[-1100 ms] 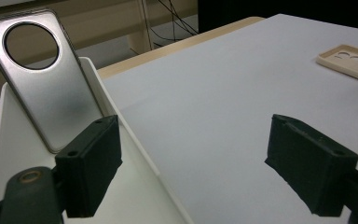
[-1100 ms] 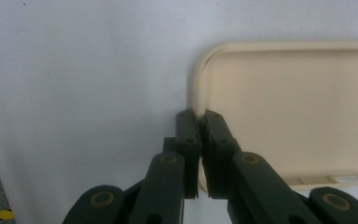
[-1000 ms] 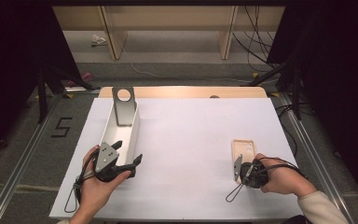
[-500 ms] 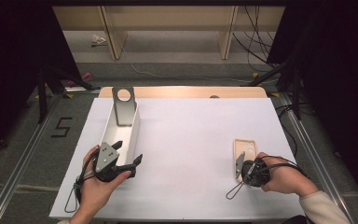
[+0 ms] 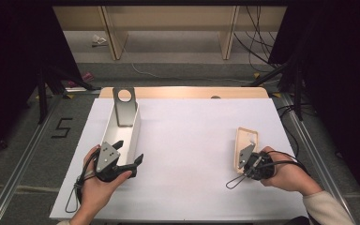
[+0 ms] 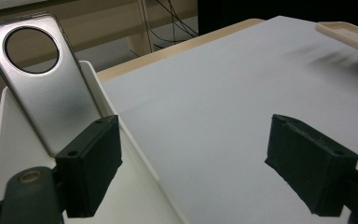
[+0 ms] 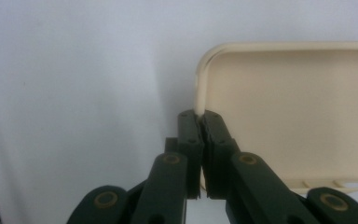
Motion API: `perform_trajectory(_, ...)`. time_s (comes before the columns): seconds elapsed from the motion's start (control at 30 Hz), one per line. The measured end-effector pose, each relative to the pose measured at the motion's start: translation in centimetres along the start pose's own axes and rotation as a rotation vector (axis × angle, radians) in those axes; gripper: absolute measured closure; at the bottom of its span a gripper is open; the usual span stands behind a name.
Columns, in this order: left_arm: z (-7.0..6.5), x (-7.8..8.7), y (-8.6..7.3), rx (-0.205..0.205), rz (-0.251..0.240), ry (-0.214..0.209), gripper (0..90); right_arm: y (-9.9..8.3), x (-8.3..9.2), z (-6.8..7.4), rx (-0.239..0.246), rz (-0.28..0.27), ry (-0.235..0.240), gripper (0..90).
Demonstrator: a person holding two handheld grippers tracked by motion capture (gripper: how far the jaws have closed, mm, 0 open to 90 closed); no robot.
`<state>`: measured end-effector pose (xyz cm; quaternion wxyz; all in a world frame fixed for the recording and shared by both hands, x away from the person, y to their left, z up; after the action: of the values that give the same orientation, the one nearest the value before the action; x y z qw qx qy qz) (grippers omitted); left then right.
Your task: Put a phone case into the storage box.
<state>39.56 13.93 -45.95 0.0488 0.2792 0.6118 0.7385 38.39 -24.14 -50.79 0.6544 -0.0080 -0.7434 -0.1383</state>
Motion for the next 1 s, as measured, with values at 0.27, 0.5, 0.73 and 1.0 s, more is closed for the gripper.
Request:
perform_trajectory(0.27, -0.2, -0.1, 0.7, 0.002, -0.014, -0.010, 17.7, 1.9, 0.1, -0.5, -0.005, -0.113, -0.044, 87.8)
perform_trajectory(0.5, -0.3, -0.3, 1.4, 0.016, -0.010, -0.028, 17.5, 3.9, 0.5, -0.8, -0.014, -0.211, -0.072, 87.8)
perform_trajectory(0.73, -0.6, -0.6, 2.6, 0.012, -0.003, -0.048, 17.1, 6.0, 0.4, -0.7, 0.006, -0.270, -0.097, 87.8)
perform_trajectory(1.0, -0.7, -1.1, 3.9, 0.018, -0.004, -0.064, 17.1, 8.2, -0.2, -0.2, 0.053, -0.294, -0.081, 87.8)
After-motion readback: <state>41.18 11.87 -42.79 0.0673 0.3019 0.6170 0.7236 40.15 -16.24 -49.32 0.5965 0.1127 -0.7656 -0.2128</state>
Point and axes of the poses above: each handheld gripper's, and its own axes: x roughly backward along the jaws, y roughly out of its top, z roughly to its left, the point moved 9 cm from there along -x, roughly forward along the jaws, and after that the axes turned 4 degrees about y, right-handed, at the moved point
